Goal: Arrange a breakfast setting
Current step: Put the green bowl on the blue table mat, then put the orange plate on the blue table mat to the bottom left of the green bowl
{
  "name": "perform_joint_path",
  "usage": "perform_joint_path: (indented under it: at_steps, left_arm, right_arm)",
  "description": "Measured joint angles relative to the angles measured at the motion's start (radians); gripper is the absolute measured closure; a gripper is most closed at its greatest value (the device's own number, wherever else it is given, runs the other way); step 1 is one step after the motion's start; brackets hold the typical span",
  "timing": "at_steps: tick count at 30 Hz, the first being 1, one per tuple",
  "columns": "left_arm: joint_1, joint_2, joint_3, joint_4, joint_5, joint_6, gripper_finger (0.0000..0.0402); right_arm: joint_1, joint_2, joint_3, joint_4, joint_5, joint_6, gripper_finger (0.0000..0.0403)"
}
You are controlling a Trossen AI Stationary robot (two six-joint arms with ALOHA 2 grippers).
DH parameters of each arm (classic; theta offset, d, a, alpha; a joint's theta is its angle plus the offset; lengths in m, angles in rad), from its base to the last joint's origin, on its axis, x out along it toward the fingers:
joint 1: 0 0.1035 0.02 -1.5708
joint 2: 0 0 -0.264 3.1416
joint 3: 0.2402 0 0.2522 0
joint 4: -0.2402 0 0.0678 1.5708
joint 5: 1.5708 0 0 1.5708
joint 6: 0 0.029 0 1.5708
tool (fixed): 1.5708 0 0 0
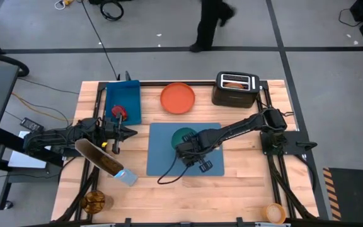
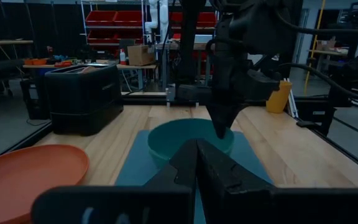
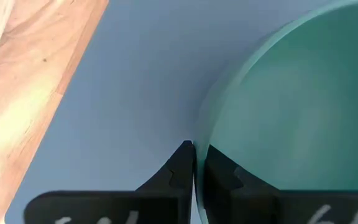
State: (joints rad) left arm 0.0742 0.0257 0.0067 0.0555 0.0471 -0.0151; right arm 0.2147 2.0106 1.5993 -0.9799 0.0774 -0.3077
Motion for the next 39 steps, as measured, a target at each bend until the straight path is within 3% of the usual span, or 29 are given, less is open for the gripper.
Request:
perform_joint_path:
  at_steps: [10, 15, 20, 31, 39]
  left_arm:
    - [0.0, 0.0, 0.0, 0.0, 0.0, 0.0, 0.0388]
    - [0.0, 0.0, 0.0, 0.0, 0.0, 0.0, 0.0388]
    - [0.0, 0.0, 0.0, 0.0, 0.0, 0.0, 0.0388]
    - [0.0, 0.0, 0.0, 0.0, 0.0, 0.0, 0.0388]
    - [0.0, 0.0, 0.0, 0.0, 0.0, 0.0, 0.0388]
  right_arm:
    - [0.018, 0.0, 0.021, -0.02, 0.036, 0.003, 0.0306]
    - [0.033, -0.002, 0.137, -0.104, 0.058, 0.01, 0.0282]
    - [0.016, -0.028, 0.248, -0.173, 0.163, 0.01, 0.0276]
    - [-0.251, -0.099, 0.154, -0.015, 0.188, 0.004, 0.0259]
    - [-0.447, -0.099, -0.017, 0.307, 0.109, -0.134, 0.021]
